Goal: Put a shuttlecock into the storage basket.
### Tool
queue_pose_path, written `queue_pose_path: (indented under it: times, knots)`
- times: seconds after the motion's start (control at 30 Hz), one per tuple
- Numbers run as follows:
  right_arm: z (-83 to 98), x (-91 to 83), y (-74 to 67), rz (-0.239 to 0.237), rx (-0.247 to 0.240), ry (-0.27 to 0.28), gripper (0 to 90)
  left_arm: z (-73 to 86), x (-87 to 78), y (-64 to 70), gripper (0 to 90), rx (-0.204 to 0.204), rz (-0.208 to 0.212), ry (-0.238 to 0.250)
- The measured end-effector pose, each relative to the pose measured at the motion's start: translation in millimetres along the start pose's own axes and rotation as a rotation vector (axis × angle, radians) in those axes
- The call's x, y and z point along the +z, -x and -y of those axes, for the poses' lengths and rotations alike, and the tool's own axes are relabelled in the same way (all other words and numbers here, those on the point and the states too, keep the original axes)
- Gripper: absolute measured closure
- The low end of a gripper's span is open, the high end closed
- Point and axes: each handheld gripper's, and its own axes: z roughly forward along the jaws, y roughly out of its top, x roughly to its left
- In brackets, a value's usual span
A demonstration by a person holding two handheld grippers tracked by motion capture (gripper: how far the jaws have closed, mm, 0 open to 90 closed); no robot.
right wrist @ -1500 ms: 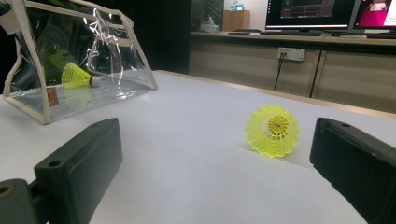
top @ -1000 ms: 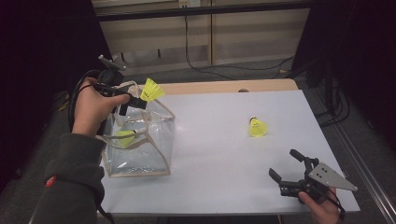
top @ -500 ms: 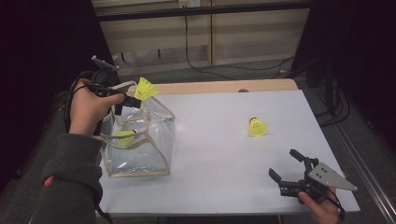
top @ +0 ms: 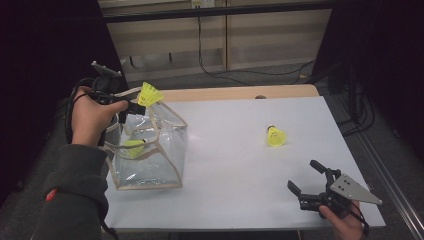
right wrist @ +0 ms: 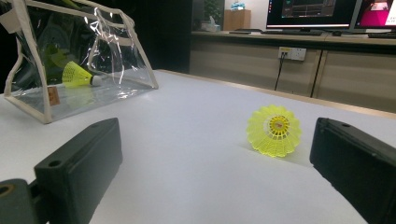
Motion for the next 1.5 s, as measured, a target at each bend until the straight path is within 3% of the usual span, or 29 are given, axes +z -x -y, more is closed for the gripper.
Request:
queue_pose_path:
  times: [0.8,1.23,1.5]
  knots:
    - [-0.1,-0.2,0.2,0.000,0.000,0.000,2.1,5.8,-1.6,-11.6,63.0,-0.036,-0.043,0.010]
    - [0.1,0.0,0.1,-0.001,-0.005,0.000,2.1,10.5,2.4,-19.2,62.9,-0.084,-0.099,0.031]
    - [0.0,-0.2,0.3,-0.001,-0.002,-0.001,2.1,13.1,4.8,-23.2,62.9,-0.110,-0.108,0.029]
